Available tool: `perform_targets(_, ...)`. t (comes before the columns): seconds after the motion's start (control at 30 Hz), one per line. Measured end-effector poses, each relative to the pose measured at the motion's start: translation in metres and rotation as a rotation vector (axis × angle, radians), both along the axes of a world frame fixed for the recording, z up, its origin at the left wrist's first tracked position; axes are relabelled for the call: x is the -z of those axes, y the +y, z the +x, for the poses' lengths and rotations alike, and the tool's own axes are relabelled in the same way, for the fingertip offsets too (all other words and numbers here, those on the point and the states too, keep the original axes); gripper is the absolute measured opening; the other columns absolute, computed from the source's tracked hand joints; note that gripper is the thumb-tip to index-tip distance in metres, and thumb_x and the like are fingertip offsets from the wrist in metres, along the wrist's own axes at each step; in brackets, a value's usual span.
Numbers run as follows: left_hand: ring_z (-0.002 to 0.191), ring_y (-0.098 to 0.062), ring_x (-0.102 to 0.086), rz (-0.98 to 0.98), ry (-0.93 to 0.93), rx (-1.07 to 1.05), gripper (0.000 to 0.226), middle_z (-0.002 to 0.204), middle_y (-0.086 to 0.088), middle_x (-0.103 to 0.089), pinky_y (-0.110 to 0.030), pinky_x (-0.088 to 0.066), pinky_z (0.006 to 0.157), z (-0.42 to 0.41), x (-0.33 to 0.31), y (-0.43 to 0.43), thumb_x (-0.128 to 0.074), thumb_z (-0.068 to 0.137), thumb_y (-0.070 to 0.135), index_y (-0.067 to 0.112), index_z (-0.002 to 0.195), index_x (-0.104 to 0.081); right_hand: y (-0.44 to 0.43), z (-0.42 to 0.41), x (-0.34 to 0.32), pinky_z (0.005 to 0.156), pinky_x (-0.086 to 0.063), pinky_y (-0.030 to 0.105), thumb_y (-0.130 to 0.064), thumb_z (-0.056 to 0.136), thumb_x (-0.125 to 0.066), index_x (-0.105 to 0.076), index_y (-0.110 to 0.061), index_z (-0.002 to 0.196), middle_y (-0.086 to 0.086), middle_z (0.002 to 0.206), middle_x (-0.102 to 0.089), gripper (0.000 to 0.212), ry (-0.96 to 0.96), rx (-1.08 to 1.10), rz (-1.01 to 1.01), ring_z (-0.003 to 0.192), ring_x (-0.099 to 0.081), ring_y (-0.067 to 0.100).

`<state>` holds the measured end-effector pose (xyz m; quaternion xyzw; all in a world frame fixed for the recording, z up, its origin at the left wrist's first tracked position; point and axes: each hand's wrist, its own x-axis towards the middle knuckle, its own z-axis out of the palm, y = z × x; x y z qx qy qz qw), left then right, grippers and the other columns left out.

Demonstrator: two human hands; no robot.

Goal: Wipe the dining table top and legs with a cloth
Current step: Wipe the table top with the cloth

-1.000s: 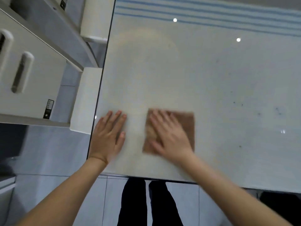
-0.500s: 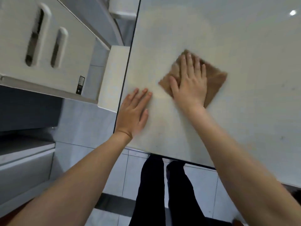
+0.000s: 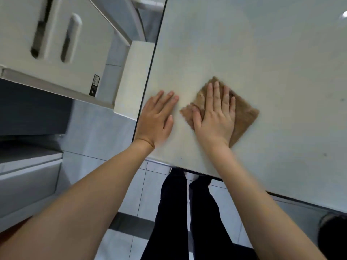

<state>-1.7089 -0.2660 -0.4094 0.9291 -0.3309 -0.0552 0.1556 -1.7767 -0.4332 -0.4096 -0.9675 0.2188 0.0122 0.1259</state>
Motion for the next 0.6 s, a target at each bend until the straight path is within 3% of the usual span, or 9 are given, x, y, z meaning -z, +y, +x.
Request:
perform_targets(0.17, 0.141, -0.029, -0.035, 0.039, 0.023, -0.002, 0.054, 0.149, -0.004, -0.044, -0.045, -0.026, 0.116, -0.001, -0.003, -0.002, -0.04, 0.09, 0.02, 0.016, 0.143, -0.045, -0.014, -0.092, -0.006, 0.119, -0.023, 0.044, -0.044, 0.099, -0.044, -0.03, -0.018, 0.152, -0.002, 0.16, -0.024, 0.061, -0.011, -0.672, -0.02, 0.15, -0.017, 0.021)
perform_targets(0.23, 0.14, -0.029, -0.036, 0.027, 0.017, -0.007, 0.054, 0.149, -0.003, -0.044, -0.043, -0.024, 0.117, 0.0, -0.002, -0.001, -0.041, 0.089, 0.02, 0.016, 0.143, -0.046, -0.043, -0.094, -0.005, 0.119, -0.024, 0.042, -0.048, 0.097, -0.045, -0.029, -0.021, 0.153, -0.004, 0.161, -0.023, 0.064, 0.007, -0.762, -0.033, 0.15, -0.017, 0.018)
perform_targets(0.43, 0.141, -0.027, -0.035, -0.029, 0.001, -0.018, 0.053, 0.149, -0.001, -0.044, -0.043, -0.026, 0.117, 0.0, 0.002, 0.0, -0.043, 0.089, 0.019, 0.016, 0.142, -0.048, -0.102, 0.023, 0.002, 0.121, -0.014, 0.038, -0.046, 0.097, -0.038, -0.033, -0.021, 0.151, 0.0, 0.159, -0.028, 0.061, -0.034, -0.305, -0.043, 0.146, -0.026, 0.024)
perform_targets(0.6, 0.14, -0.028, -0.036, -0.049, 0.011, -0.012, 0.053, 0.148, -0.002, -0.046, -0.045, -0.028, 0.116, -0.001, 0.001, 0.002, -0.045, 0.088, 0.018, 0.016, 0.141, -0.049, -0.133, 0.151, 0.0, 0.122, -0.007, 0.042, -0.051, 0.097, -0.025, -0.019, -0.02, 0.155, -0.001, 0.163, -0.017, 0.067, 0.043, 0.048, -0.018, 0.15, -0.011, 0.027)
